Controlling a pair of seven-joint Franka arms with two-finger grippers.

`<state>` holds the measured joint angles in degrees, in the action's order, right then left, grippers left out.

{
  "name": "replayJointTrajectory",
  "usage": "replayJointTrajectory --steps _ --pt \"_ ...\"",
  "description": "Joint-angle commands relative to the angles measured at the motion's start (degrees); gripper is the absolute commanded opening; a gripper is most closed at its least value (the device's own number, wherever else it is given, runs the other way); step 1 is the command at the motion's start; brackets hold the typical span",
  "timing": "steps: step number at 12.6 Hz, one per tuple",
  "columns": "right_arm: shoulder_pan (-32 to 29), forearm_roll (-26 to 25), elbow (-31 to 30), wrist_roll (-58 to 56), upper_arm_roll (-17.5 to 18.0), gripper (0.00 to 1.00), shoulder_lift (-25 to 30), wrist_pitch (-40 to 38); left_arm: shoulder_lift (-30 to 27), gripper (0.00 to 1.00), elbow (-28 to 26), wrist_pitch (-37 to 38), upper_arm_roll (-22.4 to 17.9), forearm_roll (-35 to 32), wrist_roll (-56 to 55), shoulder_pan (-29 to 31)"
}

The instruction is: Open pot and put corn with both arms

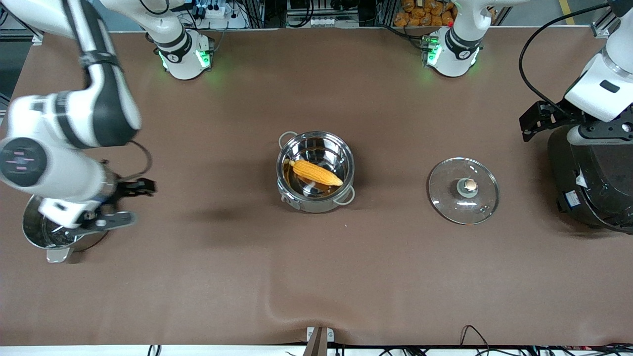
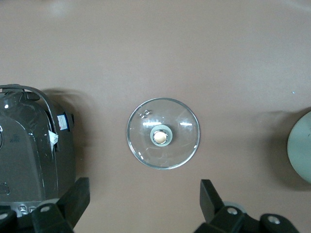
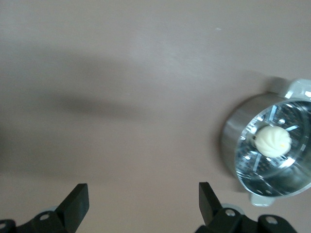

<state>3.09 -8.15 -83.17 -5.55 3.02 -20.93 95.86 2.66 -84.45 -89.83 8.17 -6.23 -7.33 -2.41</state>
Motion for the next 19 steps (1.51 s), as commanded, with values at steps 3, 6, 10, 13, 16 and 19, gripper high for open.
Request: replayJointTrajectory --steps 3,6,10,13,16,19 --pt "-2.03 0.33 -10.44 -0.95 1.37 1.0 16.96 -1.89 -1.34 1.0 -1.07 2.64 -0.96 7.54 -0.84 2.67" --pt "-2.56 1.29 -9.82 0.36 1.37 1.0 20.4 -4.36 -1.34 1.0 -0.8 3.08 -0.96 6.94 -1.2 2.67" --pt "-3.09 5.33 -7.19 8.34 1.37 1.0 20.85 -7.17 -1.69 1.0 -1.06 3.43 -1.05 6.67 -1.54 2.76" --pt "-2.83 5.52 -4.9 7.59 1.37 1.0 20.85 -8.67 -5.28 1.0 -5.09 3.61 -0.96 6.67 -4.61 2.94" --pt "-3.26 5.43 -2.89 2.4 1.2 1.0 20.41 -8.76 -5.3 1.0 -5.02 3.52 -1.14 6.58 -4.62 2.94" --pt "-3.27 5.52 -2.0 2.21 1.2 1.0 19.62 -9.11 -4.77 1.0 -4.14 3.52 -1.14 6.58 -4.62 3.02"
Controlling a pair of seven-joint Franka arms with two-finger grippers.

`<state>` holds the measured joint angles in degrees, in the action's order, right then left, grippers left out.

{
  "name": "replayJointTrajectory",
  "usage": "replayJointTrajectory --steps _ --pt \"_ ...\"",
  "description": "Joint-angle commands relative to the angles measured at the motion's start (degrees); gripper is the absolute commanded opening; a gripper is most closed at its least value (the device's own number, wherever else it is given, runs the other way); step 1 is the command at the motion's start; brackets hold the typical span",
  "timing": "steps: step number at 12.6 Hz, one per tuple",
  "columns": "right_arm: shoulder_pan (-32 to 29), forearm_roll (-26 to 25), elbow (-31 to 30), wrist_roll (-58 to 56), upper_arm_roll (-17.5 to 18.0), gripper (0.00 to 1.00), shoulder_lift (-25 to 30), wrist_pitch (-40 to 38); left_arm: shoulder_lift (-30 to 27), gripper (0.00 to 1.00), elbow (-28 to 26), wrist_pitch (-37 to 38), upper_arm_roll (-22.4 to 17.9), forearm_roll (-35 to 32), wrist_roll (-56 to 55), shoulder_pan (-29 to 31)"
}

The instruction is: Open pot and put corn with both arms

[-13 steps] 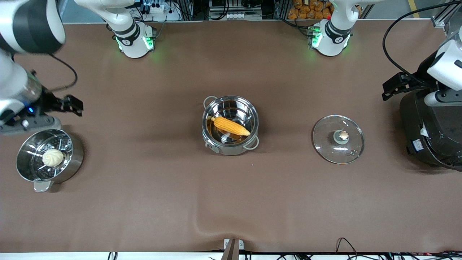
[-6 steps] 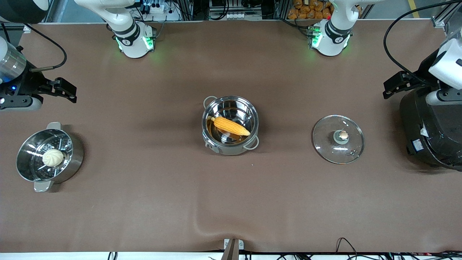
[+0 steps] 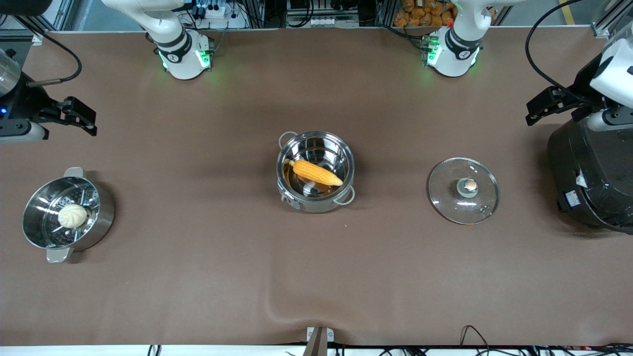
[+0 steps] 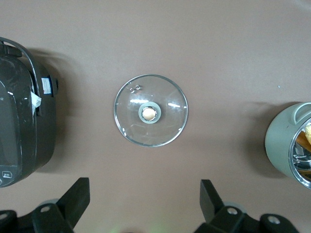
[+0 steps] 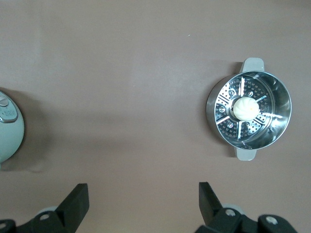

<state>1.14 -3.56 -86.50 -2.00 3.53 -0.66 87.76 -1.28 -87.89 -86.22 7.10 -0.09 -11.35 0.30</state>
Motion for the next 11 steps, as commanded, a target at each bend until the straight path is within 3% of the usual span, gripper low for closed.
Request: replayJointTrajectory --steps 1,11 --pt "-1.31 0.93 1.33 -1.78 0.68 1.0 -0.66 -1.01 -0.83 1.0 -0.71 0.0 -0.16 0.44 -0.51 0.32" --pt "-1.58 1.19 1.86 -3.01 0.6 1.0 -0.84 -1.01 -0.83 1.0 -0.71 0.0 0.02 -0.96 -0.51 0.05"
